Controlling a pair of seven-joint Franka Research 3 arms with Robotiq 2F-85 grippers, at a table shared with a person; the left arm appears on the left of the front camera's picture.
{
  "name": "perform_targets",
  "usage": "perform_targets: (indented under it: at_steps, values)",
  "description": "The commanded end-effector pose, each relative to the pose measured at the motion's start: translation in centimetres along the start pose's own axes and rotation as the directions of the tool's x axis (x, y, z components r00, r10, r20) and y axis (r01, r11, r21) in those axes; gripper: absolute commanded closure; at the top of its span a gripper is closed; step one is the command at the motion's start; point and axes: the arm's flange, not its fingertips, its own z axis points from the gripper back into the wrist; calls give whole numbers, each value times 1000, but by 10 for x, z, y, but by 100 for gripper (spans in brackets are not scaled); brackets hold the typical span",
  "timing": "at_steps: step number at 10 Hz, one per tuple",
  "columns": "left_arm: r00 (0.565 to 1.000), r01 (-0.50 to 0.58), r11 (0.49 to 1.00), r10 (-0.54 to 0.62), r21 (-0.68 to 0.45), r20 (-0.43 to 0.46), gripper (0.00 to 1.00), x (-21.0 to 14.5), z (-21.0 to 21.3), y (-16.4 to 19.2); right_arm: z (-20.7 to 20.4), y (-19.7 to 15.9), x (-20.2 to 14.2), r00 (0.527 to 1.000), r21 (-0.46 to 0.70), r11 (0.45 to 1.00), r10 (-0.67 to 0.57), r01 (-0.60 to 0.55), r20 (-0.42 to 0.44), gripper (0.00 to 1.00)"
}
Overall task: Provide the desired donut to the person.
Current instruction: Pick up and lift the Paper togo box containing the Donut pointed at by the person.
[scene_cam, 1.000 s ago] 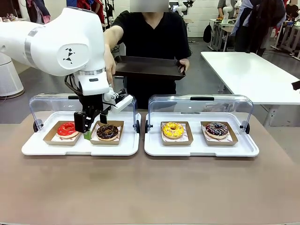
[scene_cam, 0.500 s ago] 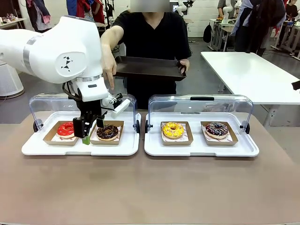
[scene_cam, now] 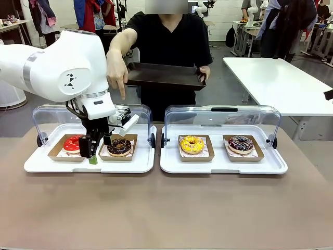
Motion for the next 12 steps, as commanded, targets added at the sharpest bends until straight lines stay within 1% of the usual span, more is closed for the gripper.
perform_targets:
  at_steps: [1,3,6,8,10,11,12]
  values:
    - [1000,-21,999,21,25,-5,0,-3,-15,7,0,-1,1,1000,11,1000,3,-3,16,0]
    - [999,-54,999,54,6,2,0,-6,-32,18,0,-1,1,1000,11,1000,3,-3,16,0]
    - [991,-128,992,128,2,-45,0,-13,-55,29,0,-1,1,1000,11,1000,3,-3,16,0]
    - [986,-158,987,158,-4,-61,0,-29,-62,52,0,-1,1,1000,11,1000,3,-3,16,0]
    - [979,-194,981,192,-17,-68,0,-41,-73,63,0,-1,1,1000,11,1000,3,-3,16,0]
    - [980,-188,982,187,-16,-62,0,-48,-75,73,0,-1,1,1000,11,1000,3,-3,16,0]
    - [985,-171,985,170,-23,-34,0,-53,-77,81,0,-1,1,1000,11,1000,3,-3,16,0]
